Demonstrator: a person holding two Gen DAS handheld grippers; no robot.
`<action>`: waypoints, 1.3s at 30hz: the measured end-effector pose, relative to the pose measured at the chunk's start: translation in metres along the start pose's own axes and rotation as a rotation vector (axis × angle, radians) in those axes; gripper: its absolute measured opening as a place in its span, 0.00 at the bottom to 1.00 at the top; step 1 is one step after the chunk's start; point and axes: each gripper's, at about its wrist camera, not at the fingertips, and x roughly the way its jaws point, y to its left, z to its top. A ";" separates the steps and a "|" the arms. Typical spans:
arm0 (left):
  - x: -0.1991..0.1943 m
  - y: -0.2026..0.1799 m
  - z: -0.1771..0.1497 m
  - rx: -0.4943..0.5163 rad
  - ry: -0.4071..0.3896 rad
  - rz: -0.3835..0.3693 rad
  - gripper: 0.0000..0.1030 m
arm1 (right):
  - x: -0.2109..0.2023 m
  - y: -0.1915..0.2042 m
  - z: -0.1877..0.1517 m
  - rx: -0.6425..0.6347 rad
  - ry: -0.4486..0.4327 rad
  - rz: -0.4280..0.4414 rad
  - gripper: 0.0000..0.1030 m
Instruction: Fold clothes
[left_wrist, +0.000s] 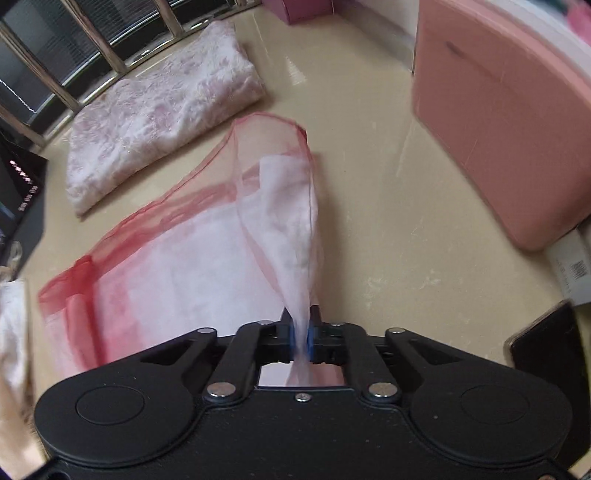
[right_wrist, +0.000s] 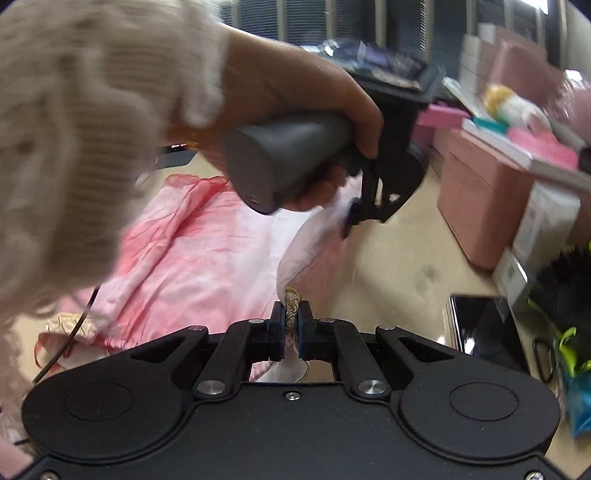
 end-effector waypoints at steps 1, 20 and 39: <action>-0.003 0.009 0.000 -0.013 -0.016 -0.037 0.01 | 0.000 0.003 0.001 -0.023 -0.002 -0.002 0.06; 0.006 0.195 -0.065 -0.392 -0.180 -0.400 0.01 | 0.025 0.041 0.019 -0.150 0.095 0.228 0.07; 0.028 0.180 -0.064 -0.340 -0.207 -0.332 0.21 | 0.060 0.032 0.001 0.072 0.187 0.328 0.33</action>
